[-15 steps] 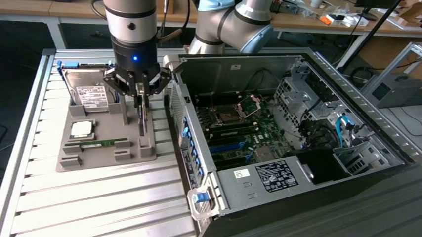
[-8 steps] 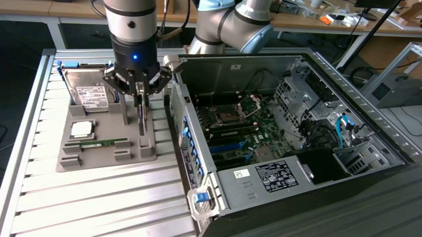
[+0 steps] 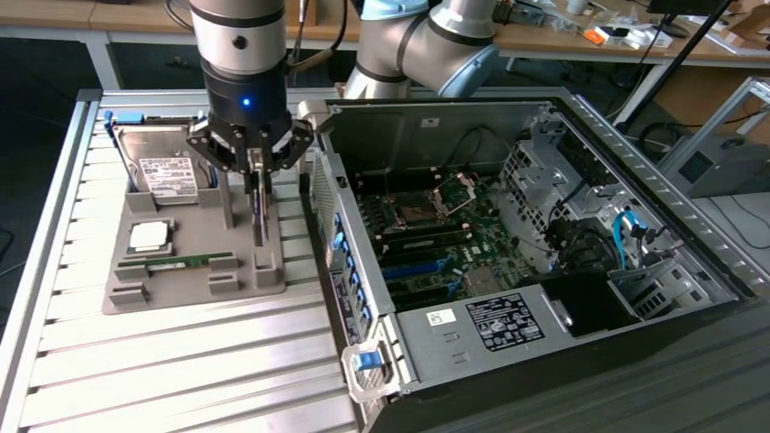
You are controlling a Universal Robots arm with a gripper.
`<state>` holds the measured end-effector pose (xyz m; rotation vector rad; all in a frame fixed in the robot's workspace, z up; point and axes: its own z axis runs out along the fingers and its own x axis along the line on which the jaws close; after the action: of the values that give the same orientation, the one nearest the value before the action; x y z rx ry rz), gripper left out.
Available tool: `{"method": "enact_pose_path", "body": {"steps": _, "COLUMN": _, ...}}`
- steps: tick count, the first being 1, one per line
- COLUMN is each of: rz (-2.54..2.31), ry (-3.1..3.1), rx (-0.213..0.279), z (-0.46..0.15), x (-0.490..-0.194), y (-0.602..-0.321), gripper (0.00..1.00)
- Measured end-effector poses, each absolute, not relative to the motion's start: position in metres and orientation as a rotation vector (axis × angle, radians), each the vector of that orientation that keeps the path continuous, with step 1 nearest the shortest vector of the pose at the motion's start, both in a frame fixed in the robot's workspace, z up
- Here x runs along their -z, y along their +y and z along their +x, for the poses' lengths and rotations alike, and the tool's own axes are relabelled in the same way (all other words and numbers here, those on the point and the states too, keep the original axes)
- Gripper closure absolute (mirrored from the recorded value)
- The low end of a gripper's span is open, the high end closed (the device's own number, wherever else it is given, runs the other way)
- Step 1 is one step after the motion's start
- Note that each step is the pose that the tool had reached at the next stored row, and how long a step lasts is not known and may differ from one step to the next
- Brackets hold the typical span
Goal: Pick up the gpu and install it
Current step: 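Pick up the gpu and move the gpu toward the slot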
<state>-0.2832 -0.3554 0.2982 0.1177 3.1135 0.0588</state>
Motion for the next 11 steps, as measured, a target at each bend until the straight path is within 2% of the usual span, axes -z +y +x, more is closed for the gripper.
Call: {"method": "enact_pose_path", "body": {"steps": 11, "rz": 0.118, "ry": 3.113, "rx": -0.059, "z": -0.2831, "x": -0.3021, "y": -0.3554, "gripper": 0.73}}
